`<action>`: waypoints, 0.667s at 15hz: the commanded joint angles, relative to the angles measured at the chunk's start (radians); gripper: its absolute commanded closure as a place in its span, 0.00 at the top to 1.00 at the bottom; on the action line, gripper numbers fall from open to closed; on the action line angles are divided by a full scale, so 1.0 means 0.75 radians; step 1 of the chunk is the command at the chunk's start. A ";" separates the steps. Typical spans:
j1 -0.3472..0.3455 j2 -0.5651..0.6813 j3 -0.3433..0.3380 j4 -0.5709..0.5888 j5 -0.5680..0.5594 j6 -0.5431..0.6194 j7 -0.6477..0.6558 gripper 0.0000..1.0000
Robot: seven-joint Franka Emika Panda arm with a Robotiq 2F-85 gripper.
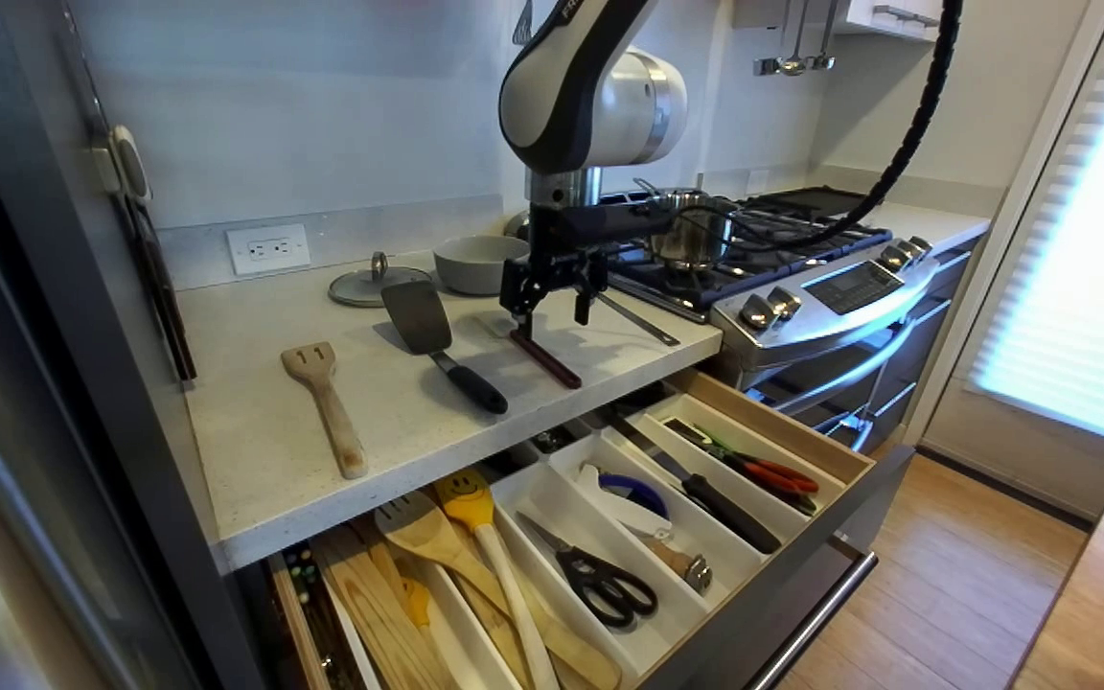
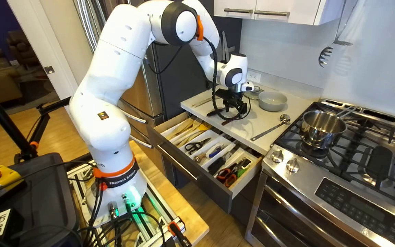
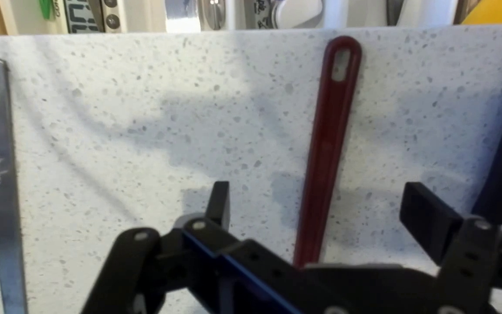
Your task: Put the silicone spatula in the drawer
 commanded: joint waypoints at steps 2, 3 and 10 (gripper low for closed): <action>0.022 0.115 0.000 0.113 0.002 0.005 -0.020 0.89; 0.033 0.131 -0.010 0.131 -0.011 -0.006 -0.013 0.80; 0.030 0.186 -0.010 0.186 0.001 0.009 -0.014 0.27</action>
